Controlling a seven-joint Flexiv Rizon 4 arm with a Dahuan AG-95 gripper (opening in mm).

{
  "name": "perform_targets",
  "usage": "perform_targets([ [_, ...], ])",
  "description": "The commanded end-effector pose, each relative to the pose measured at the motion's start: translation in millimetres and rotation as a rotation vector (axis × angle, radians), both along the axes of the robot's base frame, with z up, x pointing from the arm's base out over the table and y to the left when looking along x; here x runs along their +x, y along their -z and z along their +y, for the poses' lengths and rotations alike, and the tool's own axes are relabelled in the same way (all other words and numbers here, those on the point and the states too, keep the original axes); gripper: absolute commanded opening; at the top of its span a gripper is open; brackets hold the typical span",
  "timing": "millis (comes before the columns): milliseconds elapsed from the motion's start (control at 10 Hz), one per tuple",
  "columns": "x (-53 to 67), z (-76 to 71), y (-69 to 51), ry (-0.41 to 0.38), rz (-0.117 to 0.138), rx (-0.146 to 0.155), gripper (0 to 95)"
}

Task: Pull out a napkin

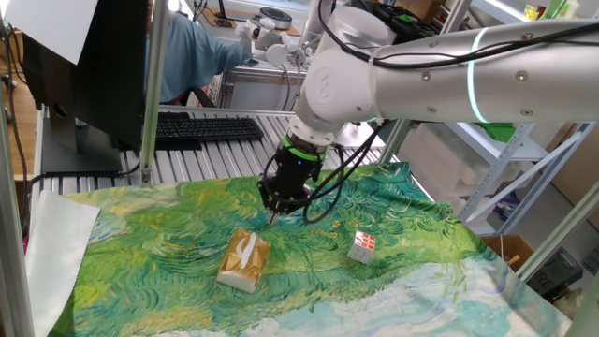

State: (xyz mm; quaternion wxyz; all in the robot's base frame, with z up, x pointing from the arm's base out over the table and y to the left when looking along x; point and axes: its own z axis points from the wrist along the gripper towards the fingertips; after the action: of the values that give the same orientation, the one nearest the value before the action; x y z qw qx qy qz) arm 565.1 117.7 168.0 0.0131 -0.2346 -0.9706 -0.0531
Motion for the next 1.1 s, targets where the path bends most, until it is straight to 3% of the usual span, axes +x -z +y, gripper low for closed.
perform_targets([
  [100,0.8,5.1,-1.0,0.003,-0.006,-0.002,0.0],
  [300,3.7,22.8,-3.8,0.017,-0.005,-0.009,0.0],
  [700,3.8,25.0,-4.5,0.014,-0.009,-0.025,0.0],
  [800,3.9,24.9,-4.2,0.012,-0.008,-0.044,0.0],
  [1000,6.5,26.9,0.8,-0.003,-0.008,-0.122,0.0],
  [1100,8.3,28.3,4.5,-0.003,-0.008,-0.139,0.0],
])
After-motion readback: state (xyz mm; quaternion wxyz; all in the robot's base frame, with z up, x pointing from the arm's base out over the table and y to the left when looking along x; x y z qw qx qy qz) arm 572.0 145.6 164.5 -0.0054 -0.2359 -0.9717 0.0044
